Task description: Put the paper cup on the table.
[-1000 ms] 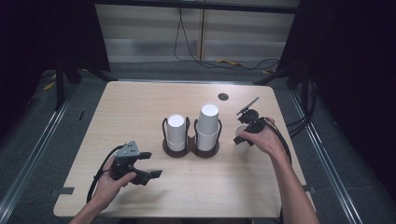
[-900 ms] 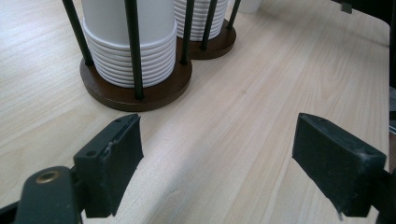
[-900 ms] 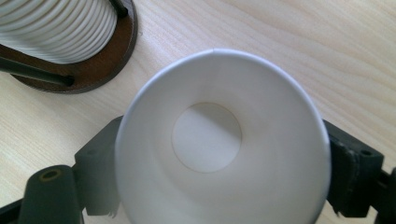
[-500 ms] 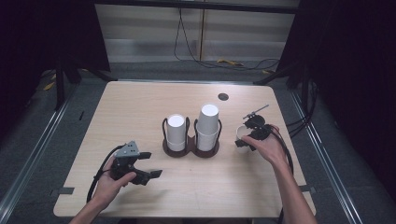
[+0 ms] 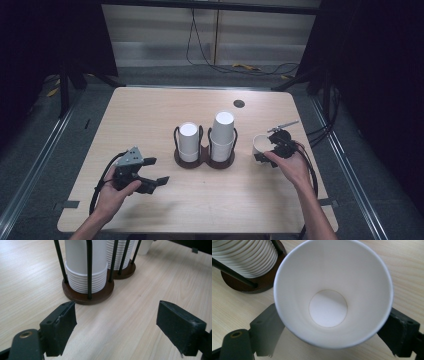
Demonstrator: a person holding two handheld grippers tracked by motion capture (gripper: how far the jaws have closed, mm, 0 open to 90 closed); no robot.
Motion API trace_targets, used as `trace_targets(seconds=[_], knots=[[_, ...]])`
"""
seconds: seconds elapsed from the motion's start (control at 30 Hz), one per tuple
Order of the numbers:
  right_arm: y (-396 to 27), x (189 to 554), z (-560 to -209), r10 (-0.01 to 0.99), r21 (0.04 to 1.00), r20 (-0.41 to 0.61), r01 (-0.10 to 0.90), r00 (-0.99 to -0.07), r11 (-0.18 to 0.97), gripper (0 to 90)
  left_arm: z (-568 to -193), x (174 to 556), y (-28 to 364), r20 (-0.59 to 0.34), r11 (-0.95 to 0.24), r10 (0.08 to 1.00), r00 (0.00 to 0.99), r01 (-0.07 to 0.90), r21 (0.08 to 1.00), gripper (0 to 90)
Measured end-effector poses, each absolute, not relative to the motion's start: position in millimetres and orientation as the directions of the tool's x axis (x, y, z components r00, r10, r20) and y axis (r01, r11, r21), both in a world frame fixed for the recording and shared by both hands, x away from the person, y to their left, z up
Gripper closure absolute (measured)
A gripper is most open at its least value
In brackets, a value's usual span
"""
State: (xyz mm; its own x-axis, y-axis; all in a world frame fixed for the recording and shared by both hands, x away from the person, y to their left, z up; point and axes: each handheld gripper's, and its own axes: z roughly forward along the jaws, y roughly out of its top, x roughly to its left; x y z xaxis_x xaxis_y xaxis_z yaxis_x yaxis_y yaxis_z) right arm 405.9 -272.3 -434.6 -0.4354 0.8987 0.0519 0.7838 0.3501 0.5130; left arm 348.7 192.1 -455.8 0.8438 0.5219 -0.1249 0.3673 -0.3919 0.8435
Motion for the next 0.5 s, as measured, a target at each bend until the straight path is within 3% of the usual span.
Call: trace_targets(seconds=[0.3,0.5], knots=[[-276,385,-437,0.907,0.572,0.063,0.760,-0.416,0.309,14.1,-458,348,202,-0.137,-0.373,0.548,0.826,0.387,0.843,16.2],[-279,370,-438,0.912,0.614,0.082,0.741,-0.402,0.271,14.1,-461,347,203,-0.193,-0.336,0.531,0.825,0.414,0.846,16.2]])
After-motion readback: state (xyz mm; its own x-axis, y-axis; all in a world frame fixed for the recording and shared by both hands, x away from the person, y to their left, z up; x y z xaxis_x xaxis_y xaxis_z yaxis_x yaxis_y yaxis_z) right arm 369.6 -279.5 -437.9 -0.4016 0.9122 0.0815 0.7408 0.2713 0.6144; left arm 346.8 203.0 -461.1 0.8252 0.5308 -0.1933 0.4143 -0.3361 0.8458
